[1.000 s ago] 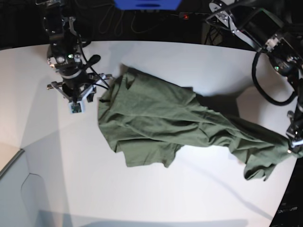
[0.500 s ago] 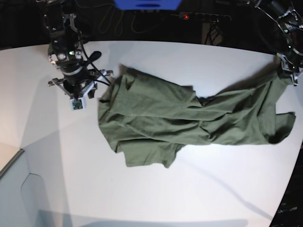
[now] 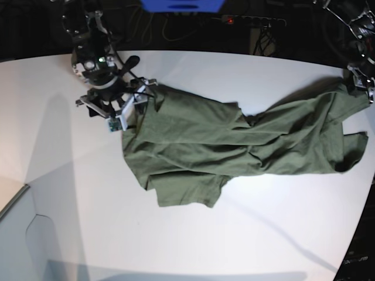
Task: Layout the t-shirt on the table in an organized manner, then fold the t-shirt properly
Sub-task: 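Regrasp the shirt edges with both grippers, stretching it out, then lift the shirt high with both grippers and lay it flat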
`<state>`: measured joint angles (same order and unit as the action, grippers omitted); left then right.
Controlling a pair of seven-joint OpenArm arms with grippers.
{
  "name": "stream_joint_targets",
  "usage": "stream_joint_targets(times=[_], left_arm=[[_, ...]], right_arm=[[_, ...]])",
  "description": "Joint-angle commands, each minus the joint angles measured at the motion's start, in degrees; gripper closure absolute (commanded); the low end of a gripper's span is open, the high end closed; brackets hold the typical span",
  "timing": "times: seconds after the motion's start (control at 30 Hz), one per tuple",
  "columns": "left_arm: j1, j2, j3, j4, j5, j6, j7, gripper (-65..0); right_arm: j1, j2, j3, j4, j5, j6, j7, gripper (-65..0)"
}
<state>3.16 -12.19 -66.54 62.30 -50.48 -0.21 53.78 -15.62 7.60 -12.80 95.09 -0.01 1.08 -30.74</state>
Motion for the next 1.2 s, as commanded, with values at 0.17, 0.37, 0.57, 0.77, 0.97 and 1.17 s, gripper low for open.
stream_joint_targets(times=[0.17,0.37,0.57,0.77,0.97,1.17], left_arm=[[-0.5,-1.0,0.0,0.9,-1.6,-0.1,-0.3,-13.7],[-0.7,-1.0,0.2,0.9,-1.3,-0.1,-0.4,-4.5],[-1.6,-1.0,0.4,0.9,-1.3,-0.1,-0.4,0.0],[-1.5,-1.0,0.4,4.3,-1.3,-0.1,-0.4,0.0],[-1.4,-1.0,0.4,7.1,-1.2,-0.1,-0.1,0.0],[-1.7,-1.1,4.2,11.1,-1.2,-0.1,-0.4,0.0]], right_arm=[[-2.0,0.1,-4.4,2.4,0.0,-0.7,0.5,-40.2],[-2.0,0.1,-9.7,1.7,0.0,-0.7,1.1,-40.2],[1.9,0.0,-14.3,-3.8,0.0,-0.7,1.1,-40.1],[5.7,-2.3,-14.0,-9.0,-0.1,-0.7,1.1,-39.8],[6.5,-2.2,-14.4,-8.7,-0.1,-0.7,1.1,-16.4],[5.9,-1.1,-10.5,-1.0,-0.1,-0.7,1.1,0.0]])
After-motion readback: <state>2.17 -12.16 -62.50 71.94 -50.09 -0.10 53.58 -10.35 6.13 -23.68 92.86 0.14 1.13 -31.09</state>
